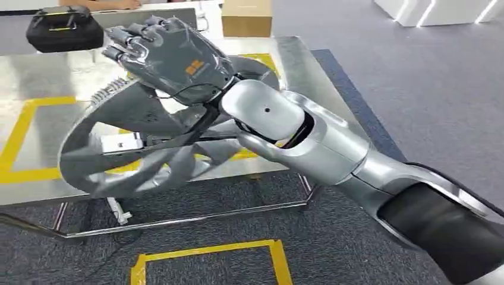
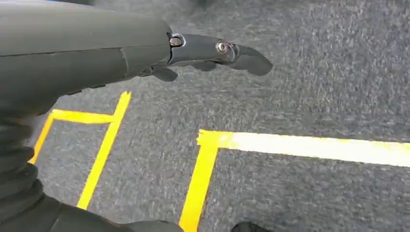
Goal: Take the parts from the cabinet and place them on the table.
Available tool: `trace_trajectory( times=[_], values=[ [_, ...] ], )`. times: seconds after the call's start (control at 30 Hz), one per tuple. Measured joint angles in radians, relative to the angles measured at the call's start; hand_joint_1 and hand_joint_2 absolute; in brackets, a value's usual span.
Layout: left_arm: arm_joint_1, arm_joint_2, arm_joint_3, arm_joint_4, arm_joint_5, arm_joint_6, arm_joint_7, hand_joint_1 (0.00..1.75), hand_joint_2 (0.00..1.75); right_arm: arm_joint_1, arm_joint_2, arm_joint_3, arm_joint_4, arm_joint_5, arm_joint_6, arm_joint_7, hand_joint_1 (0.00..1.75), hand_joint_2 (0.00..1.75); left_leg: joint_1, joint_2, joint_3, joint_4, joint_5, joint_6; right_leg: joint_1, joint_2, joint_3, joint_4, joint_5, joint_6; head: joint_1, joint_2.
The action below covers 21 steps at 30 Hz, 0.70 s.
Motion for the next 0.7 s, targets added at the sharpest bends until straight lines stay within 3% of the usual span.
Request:
trace_trajectory(
  times=[0.03,0.07,0.1,0.17,0.2,0.23,0.33,0.37,0.4,0.43,0.47,0.53,0.57,0.6,0.63,0.7],
  values=[
    [0.000,-0.001,0.000,0.000,0.000,0.000,-0.002,0.00,1.75,0.005,-0.002,0.000,0.000,0.000,0.000,0.000,1.75,1.75,0.000,-0.016,0.000,0.000,0.000,0.000,0.001,0.002,-0.035,0.060,-0.013,0.001,0.001,0.000],
    [0.001,-0.001,-0.001,0.000,-0.001,0.001,-0.004,0.00,1.75,0.010,-0.005,0.000,0.002,0.001,0.001,0.000,1.75,1.75,0.000,-0.029,0.001,0.001,0.000,0.000,0.001,0.002,-0.050,0.071,-0.003,0.000,0.000,0.000],
    [0.001,-0.001,-0.001,0.000,-0.001,0.001,-0.007,0.00,1.75,0.013,-0.006,0.000,0.003,0.002,0.000,0.000,1.75,1.75,0.000,-0.036,0.002,0.001,0.000,0.000,0.000,0.002,-0.041,0.034,0.036,-0.001,0.001,0.000],
    [0.003,-0.001,-0.003,0.000,-0.003,0.002,-0.021,0.00,1.75,0.012,-0.008,-0.001,0.002,0.004,0.000,0.003,1.75,1.75,0.001,-0.056,0.003,0.005,-0.001,-0.002,-0.001,0.004,0.025,-0.136,0.143,-0.008,0.003,0.000],
    [0.004,-0.001,-0.005,0.000,-0.005,0.002,-0.028,0.00,1.75,0.011,-0.008,-0.002,0.002,0.007,-0.002,0.006,1.75,1.75,0.001,-0.062,0.001,0.006,-0.003,-0.006,-0.002,0.012,0.051,-0.207,0.169,-0.010,0.003,0.000],
    [0.004,-0.001,-0.007,0.000,-0.005,0.004,-0.040,0.00,1.75,0.011,-0.011,-0.002,0.002,0.010,-0.003,0.010,1.75,1.75,-0.005,-0.067,-0.007,0.014,-0.004,-0.013,-0.001,0.023,0.065,-0.224,0.161,-0.011,0.002,0.000],
    [0.008,-0.001,-0.009,0.000,-0.004,0.005,-0.071,0.00,1.75,0.015,-0.015,-0.003,0.003,0.013,-0.005,0.012,1.75,1.75,0.003,-0.070,-0.013,0.008,0.004,-0.029,0.005,0.024,0.068,-0.232,0.159,-0.023,0.004,0.000],
    [0.009,-0.001,-0.010,0.000,-0.004,0.004,-0.079,0.00,1.75,0.016,-0.016,-0.004,0.003,0.013,-0.006,0.013,1.75,1.75,-0.001,-0.072,-0.013,0.010,0.003,-0.033,-0.002,0.021,0.070,-0.238,0.164,-0.030,0.002,0.000],
    [0.009,0.001,-0.011,0.000,-0.005,0.001,-0.089,0.00,1.75,0.016,-0.016,-0.004,0.002,0.017,-0.006,0.012,1.75,1.75,-0.002,-0.042,-0.017,0.021,-0.010,-0.039,-0.006,0.016,0.075,-0.243,0.167,-0.036,0.000,0.000],
    [0.008,0.000,-0.014,0.000,-0.006,-0.004,-0.097,0.00,1.75,0.015,-0.016,-0.005,0.002,0.019,-0.007,0.013,1.75,1.75,-0.002,-0.021,-0.032,0.059,-0.037,-0.044,-0.007,0.015,0.077,-0.243,0.165,-0.040,-0.009,0.000],
    [0.006,0.000,-0.016,0.000,-0.007,-0.007,-0.105,0.00,1.75,0.016,-0.017,-0.007,0.002,0.020,-0.007,0.013,1.75,1.75,0.002,-0.010,-0.066,0.137,-0.076,-0.050,-0.007,0.011,0.078,-0.243,0.163,-0.044,-0.007,0.000],
    [0.005,0.000,-0.017,0.000,-0.007,-0.008,-0.114,0.00,1.75,0.021,-0.018,-0.008,0.002,0.022,-0.007,0.013,1.75,1.75,0.005,-0.005,-0.136,0.284,-0.130,-0.056,-0.006,0.002,0.079,-0.243,0.159,-0.046,-0.008,0.000],
    [0.006,-0.001,-0.018,0.000,-0.007,-0.008,-0.116,0.00,1.75,0.024,-0.019,-0.008,0.002,0.023,-0.007,0.012,1.75,1.75,0.006,-0.005,-0.156,0.323,-0.136,-0.057,-0.006,0.001,0.080,-0.243,0.157,-0.045,-0.008,0.000],
    [0.007,-0.001,-0.018,0.000,-0.007,-0.008,-0.118,0.00,1.75,0.026,-0.021,-0.008,0.002,0.024,-0.007,0.012,1.75,1.75,0.007,-0.005,-0.151,0.313,-0.117,-0.057,-0.006,-0.001,0.083,-0.243,0.155,-0.044,-0.008,0.000],
    [0.008,0.000,-0.018,0.000,-0.007,-0.008,-0.119,0.00,1.75,0.026,-0.021,-0.009,0.002,0.024,-0.007,0.012,1.75,1.75,0.008,-0.004,-0.127,0.262,-0.078,-0.055,-0.006,-0.001,0.086,-0.243,0.152,-0.042,-0.008,0.000],
    [0.008,0.003,-0.022,0.000,-0.010,-0.008,-0.119,0.00,1.75,0.024,-0.022,-0.010,0.002,0.026,-0.007,0.012,1.75,1.75,0.007,0.001,-0.036,0.085,0.014,-0.047,-0.007,-0.002,0.100,-0.243,0.143,-0.035,-0.008,0.000]
  ],
)
